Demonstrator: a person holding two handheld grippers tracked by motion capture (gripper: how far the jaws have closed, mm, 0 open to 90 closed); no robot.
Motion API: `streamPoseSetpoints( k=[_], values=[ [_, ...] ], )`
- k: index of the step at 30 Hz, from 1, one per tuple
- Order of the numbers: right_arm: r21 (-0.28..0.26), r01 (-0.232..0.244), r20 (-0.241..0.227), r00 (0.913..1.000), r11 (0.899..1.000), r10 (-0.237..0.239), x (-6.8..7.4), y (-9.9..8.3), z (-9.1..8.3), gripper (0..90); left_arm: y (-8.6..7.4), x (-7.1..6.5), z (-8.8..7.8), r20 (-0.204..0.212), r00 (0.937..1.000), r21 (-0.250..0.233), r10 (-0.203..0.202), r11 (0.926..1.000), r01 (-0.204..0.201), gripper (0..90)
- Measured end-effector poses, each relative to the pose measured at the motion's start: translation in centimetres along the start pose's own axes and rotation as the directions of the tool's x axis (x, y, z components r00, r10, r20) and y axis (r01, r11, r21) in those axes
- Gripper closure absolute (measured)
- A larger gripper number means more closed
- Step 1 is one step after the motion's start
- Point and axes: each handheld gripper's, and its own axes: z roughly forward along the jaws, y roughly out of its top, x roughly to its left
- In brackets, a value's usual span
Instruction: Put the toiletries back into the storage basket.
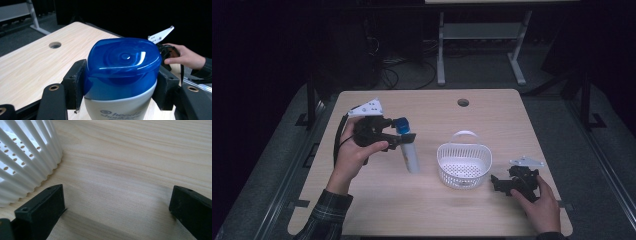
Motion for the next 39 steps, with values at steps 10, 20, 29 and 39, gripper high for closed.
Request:
streamPoseSetpoints(
  k=[10, 20, 29, 39],
  values=[
    [0.000, 0.001, 0.000, 1.0000, 1.000, -0.001, 0.0, 0.0, 0.0, 0.0, 1.8, -0.8, 1.8, 0.035, 0.9990, -0.029, 0.028, 0.9992, -0.027, 36.8],
    [0.000, 0.000, 0.000, 1.0000, 1.000, 0.000, 0.0, 0.0, 0.0, 0.0, 3.1, -1.3, 4.3, 0.073, 0.9959, -0.040, 0.053, 0.9979, -0.050, 36.9],
    [0.000, 0.001, -0.001, 1.0000, 1.000, -0.001, 0.0, 0.0, 0.0, 0.0, 4.2, -2.2, 6.6, 0.099, 0.9919, -0.050, 0.080, 0.9959, -0.075, 36.8],
    [0.001, 0.002, -0.003, 1.0000, 1.000, -0.002, 0.0, -0.1, -0.1, 0.0, 3.8, -2.6, 8.5, 0.084, 0.9905, -0.036, 0.109, 0.9937, -0.106, 36.8]
  ],
)
